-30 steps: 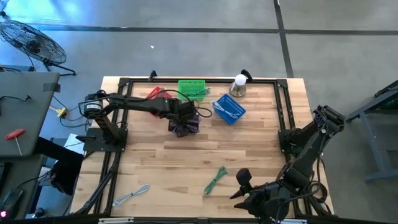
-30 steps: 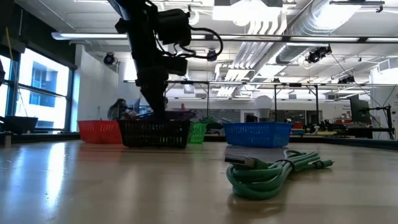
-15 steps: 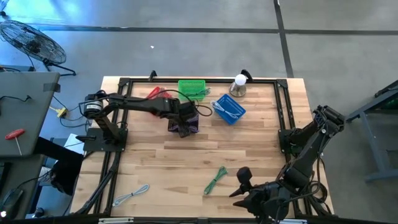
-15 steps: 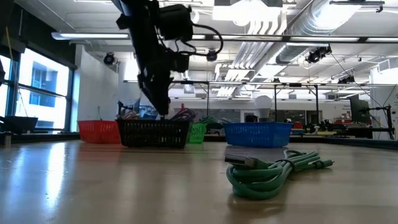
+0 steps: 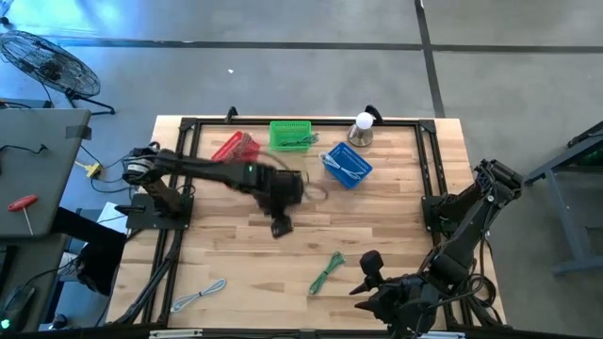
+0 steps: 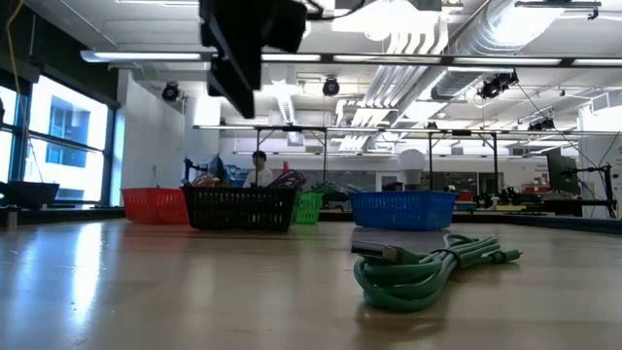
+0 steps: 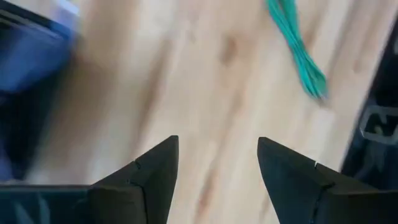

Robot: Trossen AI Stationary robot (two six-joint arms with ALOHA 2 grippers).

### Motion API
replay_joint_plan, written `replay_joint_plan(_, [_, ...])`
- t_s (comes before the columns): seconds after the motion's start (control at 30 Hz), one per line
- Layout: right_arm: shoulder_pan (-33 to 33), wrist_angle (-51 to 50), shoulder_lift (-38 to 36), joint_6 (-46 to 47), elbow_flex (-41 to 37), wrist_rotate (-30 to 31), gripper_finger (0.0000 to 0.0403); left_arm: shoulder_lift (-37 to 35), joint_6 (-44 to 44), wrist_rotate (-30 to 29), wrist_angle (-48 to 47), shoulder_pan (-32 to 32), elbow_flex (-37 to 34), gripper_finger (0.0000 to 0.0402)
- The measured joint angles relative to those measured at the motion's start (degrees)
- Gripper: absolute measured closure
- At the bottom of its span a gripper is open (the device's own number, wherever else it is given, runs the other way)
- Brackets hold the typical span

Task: Pick & Place USB Port
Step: Put the blue usb cable into the blue bin

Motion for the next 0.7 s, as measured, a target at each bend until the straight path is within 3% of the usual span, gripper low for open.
replay_joint_plan(0.3, [0.00, -0.64, 0.00, 1.46, 0.00, -1.65, 0.0270, 0.02, -5.84, -1.25, -4.05, -19.80, -0.02, 0.0190])
replay_joint_plan(0.5, [0.00, 1.38, 0.00, 1.01, 0.00, -1.49, 0.0270, 0.07, -7.26, -11.25, -11.57, -31.63, -0.02, 0.0191])
replay_joint_plan(0.63, [0.00, 3.64, 0.00, 1.05, 0.00, -1.50, 0.0270, 0.07, -16.54, -18.99, -14.87, -36.45, -0.02, 0.0191])
replay_joint_plan(0.7, [0.00, 4.97, 0.00, 1.09, 0.00, -2.13, 0.0270, 0.07, -21.54, -19.91, -15.82, -37.63, -0.02, 0.0191])
